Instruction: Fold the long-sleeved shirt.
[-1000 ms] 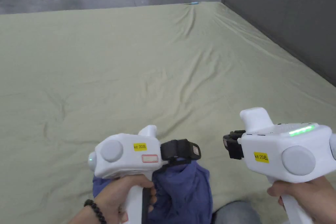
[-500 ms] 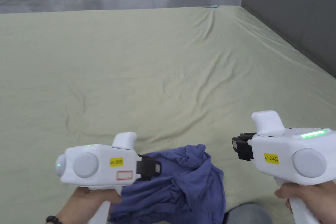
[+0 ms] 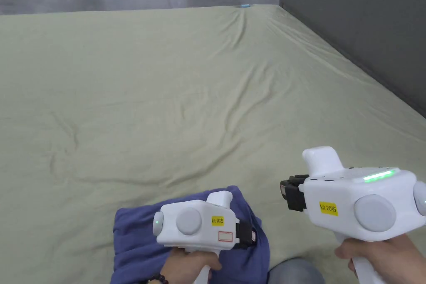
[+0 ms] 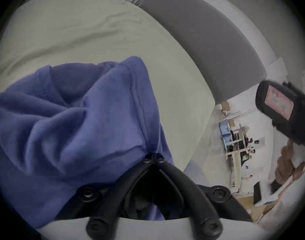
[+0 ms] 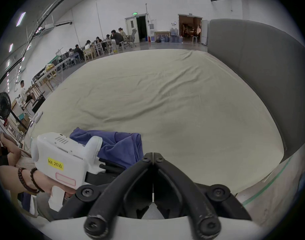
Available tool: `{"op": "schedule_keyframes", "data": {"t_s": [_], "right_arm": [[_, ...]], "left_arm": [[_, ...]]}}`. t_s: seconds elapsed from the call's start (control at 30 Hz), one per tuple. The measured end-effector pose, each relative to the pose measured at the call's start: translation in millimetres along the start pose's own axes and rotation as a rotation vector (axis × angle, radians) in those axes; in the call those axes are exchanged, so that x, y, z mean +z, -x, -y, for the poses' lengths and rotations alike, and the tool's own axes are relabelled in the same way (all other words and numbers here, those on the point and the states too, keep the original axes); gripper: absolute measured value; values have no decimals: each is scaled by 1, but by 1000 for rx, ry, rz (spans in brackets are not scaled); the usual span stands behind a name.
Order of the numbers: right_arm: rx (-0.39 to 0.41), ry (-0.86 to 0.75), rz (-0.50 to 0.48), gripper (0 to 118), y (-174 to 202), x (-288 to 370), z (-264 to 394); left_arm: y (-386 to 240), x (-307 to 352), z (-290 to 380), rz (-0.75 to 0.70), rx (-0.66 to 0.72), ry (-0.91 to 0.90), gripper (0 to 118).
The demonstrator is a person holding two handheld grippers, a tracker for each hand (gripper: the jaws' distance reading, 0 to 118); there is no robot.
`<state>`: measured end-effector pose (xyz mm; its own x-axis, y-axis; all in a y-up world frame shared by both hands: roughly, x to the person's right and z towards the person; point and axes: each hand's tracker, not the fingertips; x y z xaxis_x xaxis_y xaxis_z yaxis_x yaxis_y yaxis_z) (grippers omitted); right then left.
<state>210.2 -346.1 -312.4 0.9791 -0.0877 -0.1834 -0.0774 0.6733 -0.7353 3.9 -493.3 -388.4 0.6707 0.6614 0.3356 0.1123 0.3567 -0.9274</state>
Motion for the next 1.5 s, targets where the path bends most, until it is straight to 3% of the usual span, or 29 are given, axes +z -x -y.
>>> {"op": "schedule_keyframes", "data": {"t_s": [0.07, 0.2, 0.27, 0.43, 0.6, 0.63, 0.67, 0.7, 0.73, 0.77, 0.8, 0.9, 1.13, 1.27, 1.3, 1.33, 1.43, 1.5], "right_arm": [[-7, 9, -23, 0, 0, -2, -2], [-27, 63, -197, 0, 12, -22, -12], [-49, 108, -270, 0, 22, -40, -16], [-20, 294, -415, 0, 50, -99, -8], [23, 409, -319, 0, 44, -137, 20], [-35, 388, -373, 0, 36, -139, 22], [-88, 382, -402, 0, 32, -138, 21], [-131, 400, -391, 0, 30, -139, 20], [-150, 407, -391, 0, 30, -138, 19], [-137, 403, -387, 0, 31, -139, 19], [-128, 402, -387, 0, 32, -139, 19], [-94, 392, -381, 0, 36, -138, 20], [-111, 390, -382, 0, 34, -138, 21], [-110, 390, -374, 0, 35, -137, 21], [-108, 389, -371, 0, 35, -137, 21], [-106, 387, -368, 0, 36, -135, 21], [-89, 389, -349, 0, 40, -134, 21], [-69, 396, -320, 0, 47, -131, 17]], "left_arm": [[-1, 13, -6, -3, 11, 6, 0], [-2, 80, -9, -12, -82, -65, 0], [6, 122, -3, -22, -72, -108, 0], [48, 205, 23, -70, 15, -284, 0], [106, 238, 49, -115, 180, -347, 0], [118, 240, 52, -96, 203, -352, 0], [125, 240, 54, -85, 218, -350, 13], [135, 238, 55, -87, 237, -337, 46], [142, 235, 55, -87, 256, -312, 100], [148, 227, 56, -85, 280, -280, 116], [155, 220, 58, -83, 299, -258, 117], [168, 202, 54, -18, 314, -288, 117], [164, 175, 32, 129, 276, -305, 116], [149, 147, 27, 135, 207, -245, 108], [144, 143, 26, 121, 193, -208, 86], [140, 140, 25, 76, 193, -174, 8], [126, 146, 27, 44, 88, -156, 6], [126, 164, 23, 43, 102, -166, 6]]}}
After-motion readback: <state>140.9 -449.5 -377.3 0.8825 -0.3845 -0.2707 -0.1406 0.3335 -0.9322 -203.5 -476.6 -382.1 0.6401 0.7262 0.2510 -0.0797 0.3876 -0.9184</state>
